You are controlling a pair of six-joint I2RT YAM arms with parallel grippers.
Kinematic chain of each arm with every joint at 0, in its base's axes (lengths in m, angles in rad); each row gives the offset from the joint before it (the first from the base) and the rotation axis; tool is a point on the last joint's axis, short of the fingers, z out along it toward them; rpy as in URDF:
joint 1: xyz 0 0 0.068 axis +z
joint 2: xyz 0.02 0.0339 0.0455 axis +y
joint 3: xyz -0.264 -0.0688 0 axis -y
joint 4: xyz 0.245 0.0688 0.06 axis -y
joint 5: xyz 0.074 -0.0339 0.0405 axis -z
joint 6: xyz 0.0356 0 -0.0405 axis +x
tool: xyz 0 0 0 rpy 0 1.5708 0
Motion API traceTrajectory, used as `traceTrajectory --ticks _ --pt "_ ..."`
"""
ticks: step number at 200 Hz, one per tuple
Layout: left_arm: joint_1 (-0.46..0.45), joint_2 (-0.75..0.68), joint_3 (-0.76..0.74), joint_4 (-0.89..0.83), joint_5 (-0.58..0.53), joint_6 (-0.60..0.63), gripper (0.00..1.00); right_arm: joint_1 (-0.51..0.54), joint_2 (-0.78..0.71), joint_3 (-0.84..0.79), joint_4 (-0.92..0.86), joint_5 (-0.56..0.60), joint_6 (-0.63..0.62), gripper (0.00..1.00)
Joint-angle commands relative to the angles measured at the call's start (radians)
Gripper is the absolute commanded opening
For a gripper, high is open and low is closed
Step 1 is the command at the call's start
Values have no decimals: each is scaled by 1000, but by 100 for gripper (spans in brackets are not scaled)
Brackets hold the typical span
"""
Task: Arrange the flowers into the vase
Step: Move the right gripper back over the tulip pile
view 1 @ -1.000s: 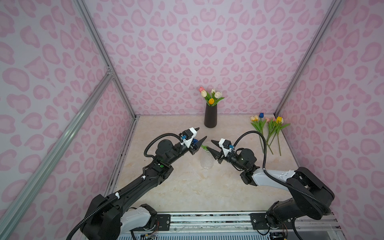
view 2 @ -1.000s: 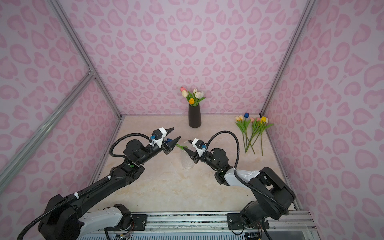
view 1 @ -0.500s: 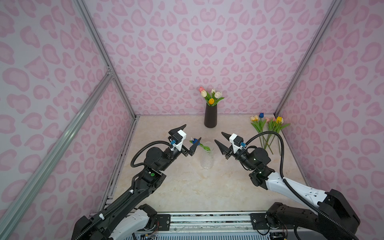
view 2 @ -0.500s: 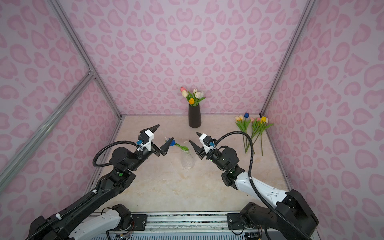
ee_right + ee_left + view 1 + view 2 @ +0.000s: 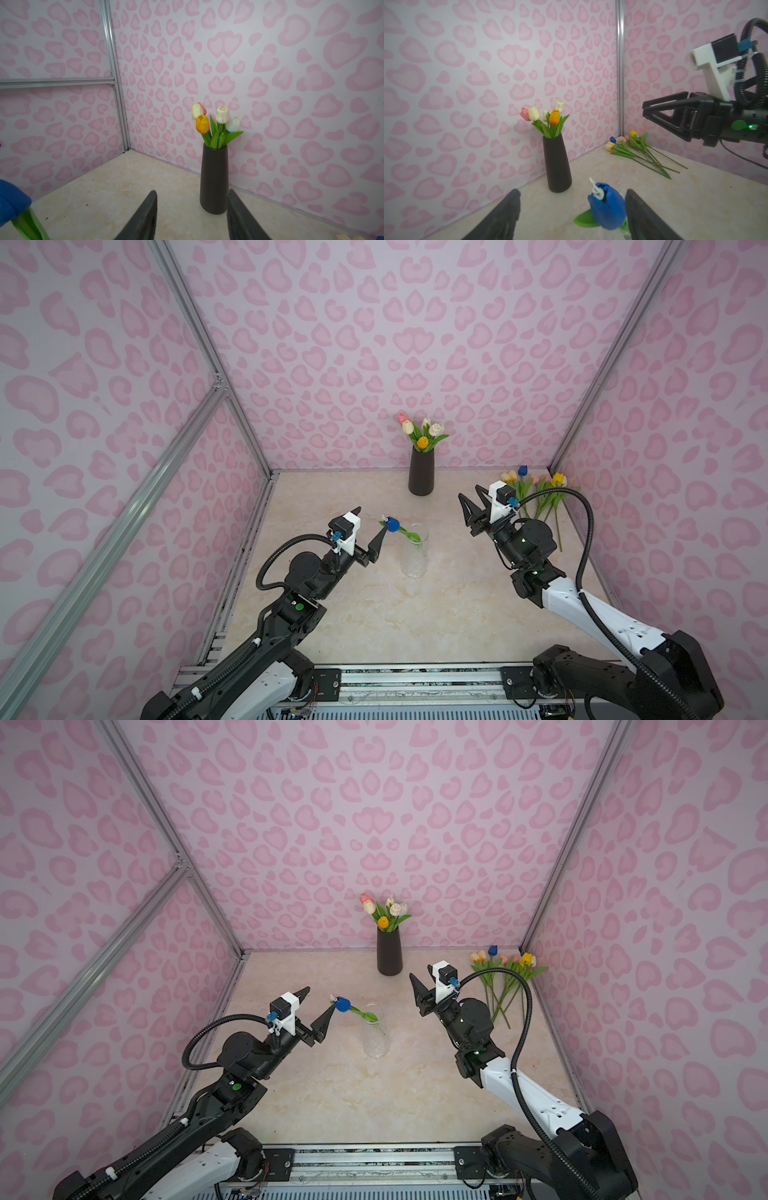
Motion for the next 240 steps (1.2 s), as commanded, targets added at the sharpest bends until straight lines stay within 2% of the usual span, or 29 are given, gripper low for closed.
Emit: traceTrajectory --ticks 1,27,40,55,69,106,157,178,214,225,240 --pt "22 -5 -16 50 -126 -60 79 -4 1 -16 33 1 46 53" --pt "91 49 9 39 -169 -144 77 -7 -16 -42 72 29 62 54" --pt "129 98 37 16 -132 -185 75 -8 -24 -44 71 31 63 54" --pt "129 159 75 -11 -67 -173 74 -8 -35 -46 59 32 54 54" --pt "107 210 105 -33 -47 -161 73 -7 -44 -53 55 48 52 54" --pt "-4 302 178 -59 -95 -97 73 -7 -61 -42 5 58 31 55" --pt "-24 399 288 -71 -4 -138 73 -7 -53 -44 11 61 34 55" --pt "-24 405 286 -67 -34 -132 73 -7 -59 -40 -15 97 33 55" --pt "-24 294 200 -28 -132 -89 75 -60 -98 40 -216 169 27 58" --pt "-24 251 164 -11 -136 -61 75 -123 -84 89 -314 184 79 60" --pt "-24 201 121 5 -167 -42 77 -245 -8 201 -498 124 172 62"
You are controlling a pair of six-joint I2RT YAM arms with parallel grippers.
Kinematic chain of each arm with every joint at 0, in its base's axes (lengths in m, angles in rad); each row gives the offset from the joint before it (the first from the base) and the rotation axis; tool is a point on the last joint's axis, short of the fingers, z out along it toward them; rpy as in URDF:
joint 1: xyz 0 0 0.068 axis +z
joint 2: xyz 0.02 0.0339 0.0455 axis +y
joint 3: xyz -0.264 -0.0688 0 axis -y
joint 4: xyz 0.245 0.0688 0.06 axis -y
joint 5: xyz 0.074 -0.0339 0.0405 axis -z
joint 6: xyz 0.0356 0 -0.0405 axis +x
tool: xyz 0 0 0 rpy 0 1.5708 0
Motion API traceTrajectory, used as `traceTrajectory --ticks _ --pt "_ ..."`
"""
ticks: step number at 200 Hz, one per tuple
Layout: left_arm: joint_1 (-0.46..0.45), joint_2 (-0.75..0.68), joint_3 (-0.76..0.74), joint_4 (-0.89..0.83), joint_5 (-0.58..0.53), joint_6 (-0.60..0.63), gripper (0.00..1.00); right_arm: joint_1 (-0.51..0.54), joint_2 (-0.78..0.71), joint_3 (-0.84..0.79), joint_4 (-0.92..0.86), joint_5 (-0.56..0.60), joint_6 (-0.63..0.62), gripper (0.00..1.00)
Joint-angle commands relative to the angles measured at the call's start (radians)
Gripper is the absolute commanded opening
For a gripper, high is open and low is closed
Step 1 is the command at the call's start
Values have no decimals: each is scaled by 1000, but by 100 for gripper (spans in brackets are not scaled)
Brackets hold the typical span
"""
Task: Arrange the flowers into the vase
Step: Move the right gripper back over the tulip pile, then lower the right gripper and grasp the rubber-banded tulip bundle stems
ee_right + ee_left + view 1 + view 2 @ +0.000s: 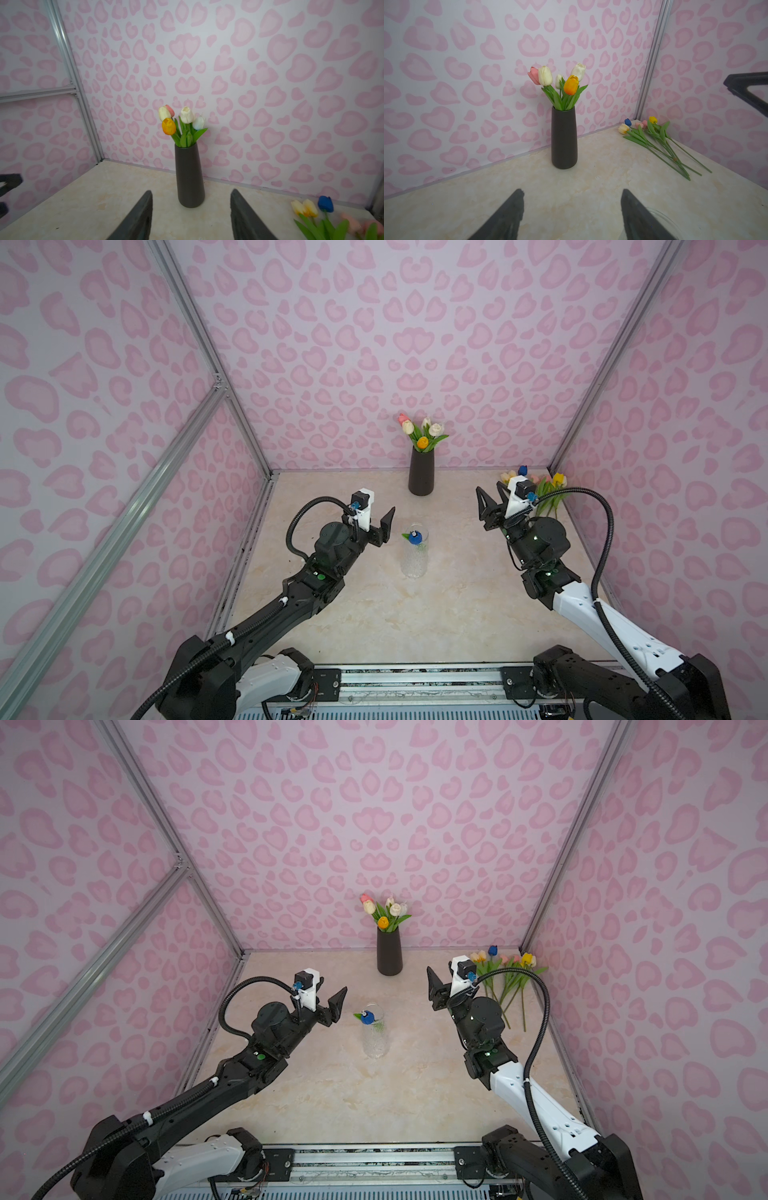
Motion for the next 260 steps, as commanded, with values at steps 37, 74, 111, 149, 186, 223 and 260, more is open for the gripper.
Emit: traceTrajectory --ticks 37,74,111,149,186,223,260 --pt "1 -169 -159 110 19 65 81 -300 389 418 -770 -34 145 50" --pt "-6 -227 -231 44 181 36 84 -400 693 710 -1120 -61 72 35" --pt "-6 -230 -271 29 203 9 85 -413 890 912 -1326 41 8 35" --pt "-7 -177 -241 45 233 14 84 -431 988 959 -1354 110 -5 39" --pt "-7 -139 -229 49 235 9 82 -476 1030 979 -1334 89 46 41" --pt "-7 -146 -249 43 220 10 82 -499 1072 1001 -1324 83 22 36" --pt "-7 -180 -263 31 203 21 82 -531 1163 1088 -1384 48 15 35"
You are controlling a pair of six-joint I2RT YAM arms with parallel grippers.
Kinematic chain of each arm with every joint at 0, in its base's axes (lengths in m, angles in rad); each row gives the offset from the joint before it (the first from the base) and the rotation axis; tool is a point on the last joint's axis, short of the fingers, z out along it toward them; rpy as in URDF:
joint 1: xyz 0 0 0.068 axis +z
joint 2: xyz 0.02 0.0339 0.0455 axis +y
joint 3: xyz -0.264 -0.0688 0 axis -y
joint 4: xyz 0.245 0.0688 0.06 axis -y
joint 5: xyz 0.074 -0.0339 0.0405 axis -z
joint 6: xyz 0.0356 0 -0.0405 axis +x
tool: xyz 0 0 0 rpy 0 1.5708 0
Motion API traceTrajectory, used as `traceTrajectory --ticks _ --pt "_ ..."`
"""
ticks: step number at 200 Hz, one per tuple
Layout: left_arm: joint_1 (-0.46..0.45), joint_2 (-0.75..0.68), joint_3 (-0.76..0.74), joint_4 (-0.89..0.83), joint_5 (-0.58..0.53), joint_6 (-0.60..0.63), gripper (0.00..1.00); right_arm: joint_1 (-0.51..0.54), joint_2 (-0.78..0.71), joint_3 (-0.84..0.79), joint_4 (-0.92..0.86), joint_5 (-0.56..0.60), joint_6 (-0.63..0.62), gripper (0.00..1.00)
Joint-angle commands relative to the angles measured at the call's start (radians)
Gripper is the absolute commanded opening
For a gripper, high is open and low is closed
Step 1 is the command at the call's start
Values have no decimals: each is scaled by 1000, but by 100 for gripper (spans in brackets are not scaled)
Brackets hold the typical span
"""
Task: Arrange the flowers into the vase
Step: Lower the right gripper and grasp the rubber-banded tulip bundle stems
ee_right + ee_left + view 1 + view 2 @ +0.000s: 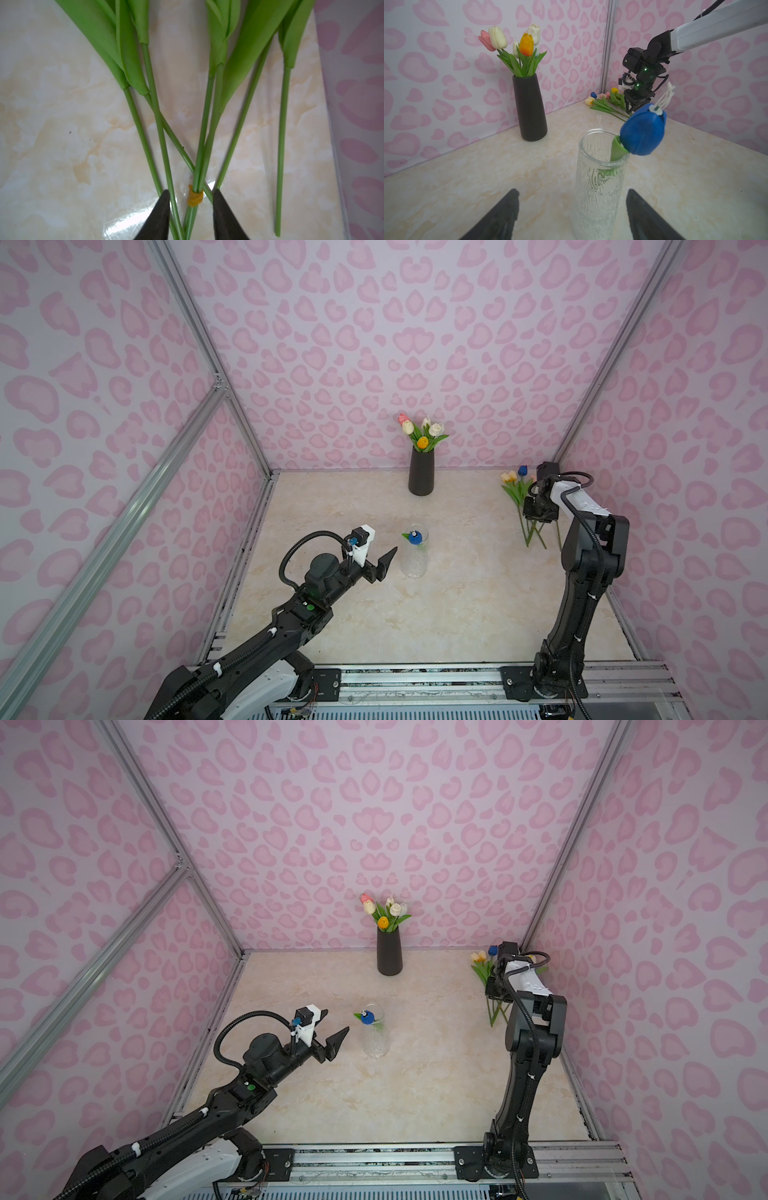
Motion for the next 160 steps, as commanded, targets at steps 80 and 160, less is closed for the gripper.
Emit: traceTrajectory --ticks 80,160 --pt "-1 -43 -10 -7 -36 22 82 -19 125 90 -52 -39 26 27" --pt "-1 -35 2 -6 -34 25 82 -19 64 67 -50 -7 41 13"
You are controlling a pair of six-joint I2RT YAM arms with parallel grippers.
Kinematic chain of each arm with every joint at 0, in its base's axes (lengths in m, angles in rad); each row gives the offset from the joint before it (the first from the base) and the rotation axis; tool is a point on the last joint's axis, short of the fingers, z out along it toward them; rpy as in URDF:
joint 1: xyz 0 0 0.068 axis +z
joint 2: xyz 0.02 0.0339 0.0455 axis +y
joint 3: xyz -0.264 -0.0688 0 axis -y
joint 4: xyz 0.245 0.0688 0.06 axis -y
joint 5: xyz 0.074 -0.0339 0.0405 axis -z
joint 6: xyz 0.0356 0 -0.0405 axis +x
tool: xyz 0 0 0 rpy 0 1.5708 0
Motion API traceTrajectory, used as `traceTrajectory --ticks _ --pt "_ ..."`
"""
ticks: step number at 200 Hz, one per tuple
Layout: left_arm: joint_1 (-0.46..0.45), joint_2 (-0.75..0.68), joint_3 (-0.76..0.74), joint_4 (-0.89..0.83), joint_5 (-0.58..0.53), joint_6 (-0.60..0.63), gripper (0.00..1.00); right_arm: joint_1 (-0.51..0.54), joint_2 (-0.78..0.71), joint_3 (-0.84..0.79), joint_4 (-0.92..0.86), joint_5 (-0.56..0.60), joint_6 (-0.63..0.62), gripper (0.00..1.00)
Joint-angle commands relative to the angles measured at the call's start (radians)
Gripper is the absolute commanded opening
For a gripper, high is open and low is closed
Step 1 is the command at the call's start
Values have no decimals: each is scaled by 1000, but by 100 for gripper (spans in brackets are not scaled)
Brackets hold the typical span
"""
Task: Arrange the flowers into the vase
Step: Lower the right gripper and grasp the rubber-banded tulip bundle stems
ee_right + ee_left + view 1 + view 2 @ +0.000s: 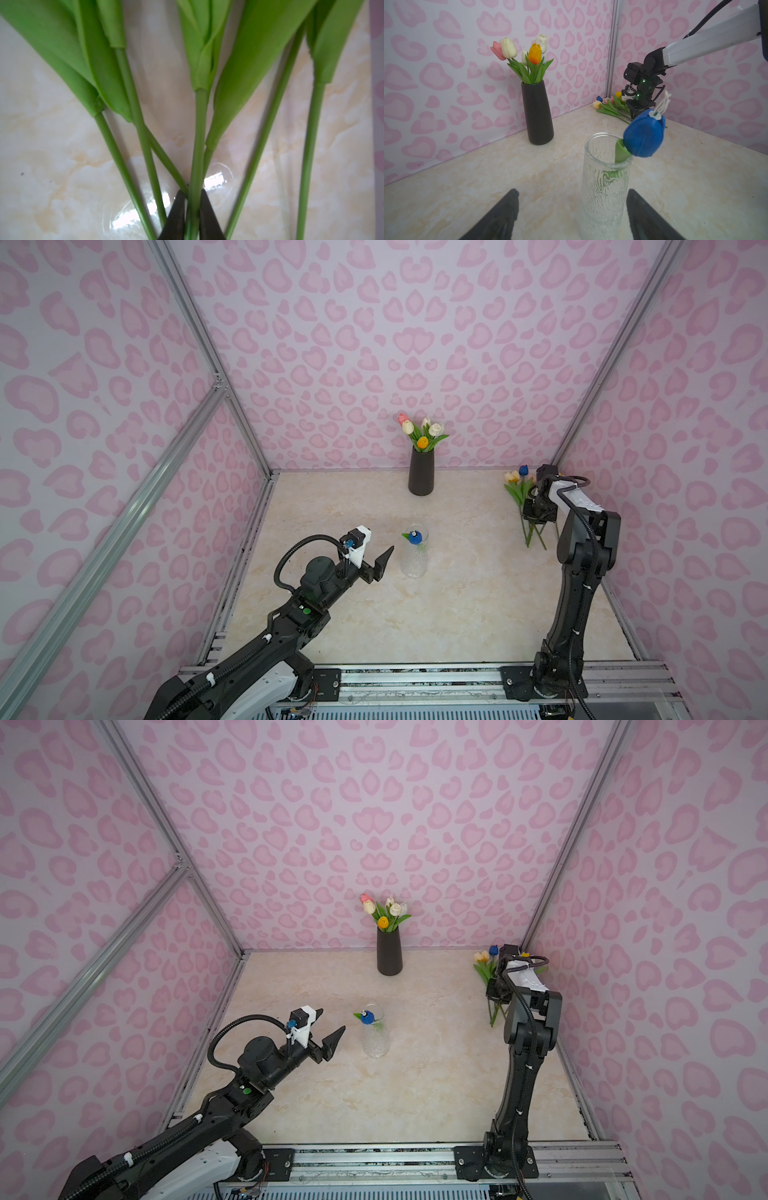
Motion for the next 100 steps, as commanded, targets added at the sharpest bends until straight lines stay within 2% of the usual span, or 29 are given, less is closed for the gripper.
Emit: traceTrajectory --ticks 1,63,100 --pt "-1 10 12 9 0 8 82 1 -38 -12 -16 11 10 13" --pt "-1 29 30 3 12 12 82 29 -188 -85 -11 10 18 12" --pt "-1 18 27 11 6 6 82 62 -325 -203 55 19 40 10"
